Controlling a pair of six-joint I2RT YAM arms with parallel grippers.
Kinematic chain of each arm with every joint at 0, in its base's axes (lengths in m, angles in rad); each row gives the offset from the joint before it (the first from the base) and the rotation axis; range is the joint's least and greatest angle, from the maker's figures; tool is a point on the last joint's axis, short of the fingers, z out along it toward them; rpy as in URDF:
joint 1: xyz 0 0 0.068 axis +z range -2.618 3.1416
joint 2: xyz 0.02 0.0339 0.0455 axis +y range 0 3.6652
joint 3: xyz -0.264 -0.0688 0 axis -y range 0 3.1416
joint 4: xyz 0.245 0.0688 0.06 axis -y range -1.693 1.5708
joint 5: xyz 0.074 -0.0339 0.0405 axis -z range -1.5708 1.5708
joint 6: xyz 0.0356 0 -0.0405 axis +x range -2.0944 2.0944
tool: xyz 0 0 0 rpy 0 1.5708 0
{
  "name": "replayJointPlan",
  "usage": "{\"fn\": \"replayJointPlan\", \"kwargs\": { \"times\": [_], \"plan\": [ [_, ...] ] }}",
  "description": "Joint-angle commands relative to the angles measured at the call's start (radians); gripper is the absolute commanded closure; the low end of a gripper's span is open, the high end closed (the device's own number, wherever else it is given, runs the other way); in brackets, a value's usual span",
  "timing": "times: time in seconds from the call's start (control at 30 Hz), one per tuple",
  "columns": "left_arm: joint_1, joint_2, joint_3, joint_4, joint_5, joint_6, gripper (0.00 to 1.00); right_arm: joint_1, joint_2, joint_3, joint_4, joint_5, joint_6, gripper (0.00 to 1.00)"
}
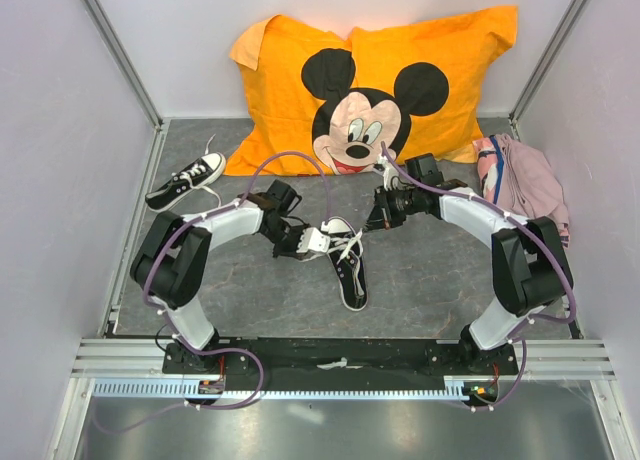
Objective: Tie the shoes
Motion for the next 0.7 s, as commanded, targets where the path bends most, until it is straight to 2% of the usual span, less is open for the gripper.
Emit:
{"fn": "replayJointPlan", "kwargs": {
  "times": [0.0, 0.67],
  "plan": [
    [0.017, -0.081, -0.06, -0.072, 0.017, 0.058, 0.98, -0.004, -0.045, 0.018, 0.008, 0.05, -0.031, 1.0],
    [0.053, -0.117, -0.135, -0.054, 0.003, 0.087, 0.98, -0.056, -0.094, 0.006, 0.017, 0.193, -0.08, 1.0]
  ]
}}
